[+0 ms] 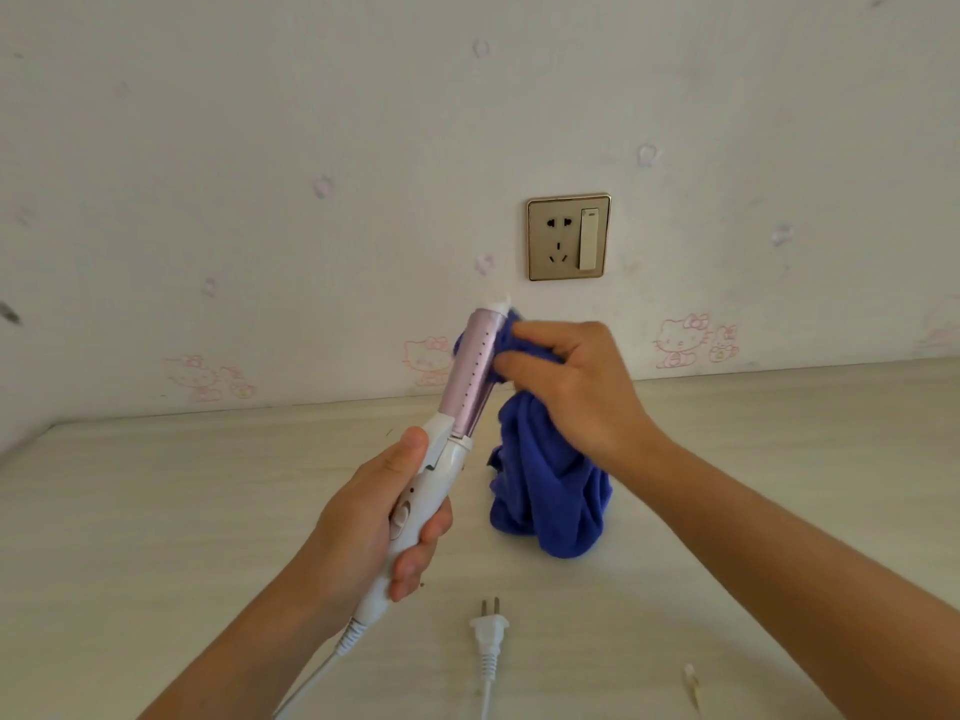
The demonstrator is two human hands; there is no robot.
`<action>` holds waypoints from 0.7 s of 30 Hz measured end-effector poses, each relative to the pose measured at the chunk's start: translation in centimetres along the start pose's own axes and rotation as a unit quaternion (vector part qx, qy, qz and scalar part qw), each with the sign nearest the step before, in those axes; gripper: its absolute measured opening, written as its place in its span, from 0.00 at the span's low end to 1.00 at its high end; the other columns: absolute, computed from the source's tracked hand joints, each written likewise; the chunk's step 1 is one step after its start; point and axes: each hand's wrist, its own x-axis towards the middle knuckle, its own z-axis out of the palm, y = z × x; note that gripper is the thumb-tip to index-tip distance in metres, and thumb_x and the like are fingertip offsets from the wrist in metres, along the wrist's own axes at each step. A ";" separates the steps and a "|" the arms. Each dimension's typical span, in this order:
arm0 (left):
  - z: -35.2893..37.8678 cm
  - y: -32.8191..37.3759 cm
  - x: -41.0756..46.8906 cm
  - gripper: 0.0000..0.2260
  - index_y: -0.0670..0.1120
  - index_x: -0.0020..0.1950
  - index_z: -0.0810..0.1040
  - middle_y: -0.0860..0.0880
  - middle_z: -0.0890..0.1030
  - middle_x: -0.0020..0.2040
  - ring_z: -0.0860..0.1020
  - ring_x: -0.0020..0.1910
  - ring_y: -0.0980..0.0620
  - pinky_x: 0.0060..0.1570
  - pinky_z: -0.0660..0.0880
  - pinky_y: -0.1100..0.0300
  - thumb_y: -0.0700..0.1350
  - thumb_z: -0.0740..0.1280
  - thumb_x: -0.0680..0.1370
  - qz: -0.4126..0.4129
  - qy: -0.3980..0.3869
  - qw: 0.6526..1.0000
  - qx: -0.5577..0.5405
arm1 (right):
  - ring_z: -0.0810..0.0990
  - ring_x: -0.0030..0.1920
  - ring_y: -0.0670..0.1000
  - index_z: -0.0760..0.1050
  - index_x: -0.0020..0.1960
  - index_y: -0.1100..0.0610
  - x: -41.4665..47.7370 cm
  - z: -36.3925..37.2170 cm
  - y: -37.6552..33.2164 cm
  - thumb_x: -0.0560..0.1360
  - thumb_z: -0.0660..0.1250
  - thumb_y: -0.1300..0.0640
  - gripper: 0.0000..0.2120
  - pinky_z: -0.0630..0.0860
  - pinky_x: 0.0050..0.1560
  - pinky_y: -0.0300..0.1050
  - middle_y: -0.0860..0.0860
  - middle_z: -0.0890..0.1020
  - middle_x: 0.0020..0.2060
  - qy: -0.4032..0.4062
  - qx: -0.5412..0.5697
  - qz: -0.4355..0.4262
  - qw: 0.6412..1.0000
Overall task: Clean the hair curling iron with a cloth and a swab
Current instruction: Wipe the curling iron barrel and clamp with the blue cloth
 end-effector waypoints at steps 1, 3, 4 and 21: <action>0.1 -0.1 -0.1 0.34 0.40 0.60 0.77 0.43 0.74 0.31 0.65 0.18 0.52 0.20 0.66 0.64 0.69 0.64 0.71 -0.004 -0.006 1.000 0.003 | 0.72 0.32 0.66 0.80 0.46 0.72 0.4 -0.7 0.2 0.77 0.69 0.65 0.08 0.71 0.35 0.54 0.71 0.78 0.35 0.024 0.006 0.003 1.000; 0.2 -0.3 -0.2 0.32 0.42 0.58 0.79 0.43 0.74 0.32 0.65 0.18 0.52 0.20 0.66 0.64 0.69 0.64 0.72 -0.004 -0.011 1.000 0.007 | 0.69 0.31 0.62 0.77 0.45 0.75 0.8 -1.4 0.4 0.77 0.69 0.65 0.11 0.69 0.36 0.50 0.72 0.75 0.34 0.035 0.010 0.001 0.999; 0.3 -0.3 -0.1 0.32 0.41 0.58 0.78 0.43 0.74 0.32 0.65 0.18 0.52 0.20 0.66 0.64 0.68 0.63 0.73 -0.002 -0.007 1.000 0.008 | 0.69 0.31 0.60 0.77 0.44 0.74 0.5 -1.0 0.4 0.77 0.69 0.64 0.11 0.69 0.35 0.48 0.70 0.75 0.33 0.023 0.011 0.002 1.000; 0.6 -0.3 0.0 0.31 0.44 0.57 0.80 0.44 0.75 0.32 0.65 0.19 0.52 0.21 0.67 0.63 0.70 0.64 0.72 -0.007 -0.017 1.000 0.008 | 0.73 0.32 0.61 0.81 0.45 0.68 0.2 -0.8 0.9 0.80 0.68 0.64 0.08 0.72 0.35 0.52 0.67 0.79 0.35 0.071 0.019 0.016 0.997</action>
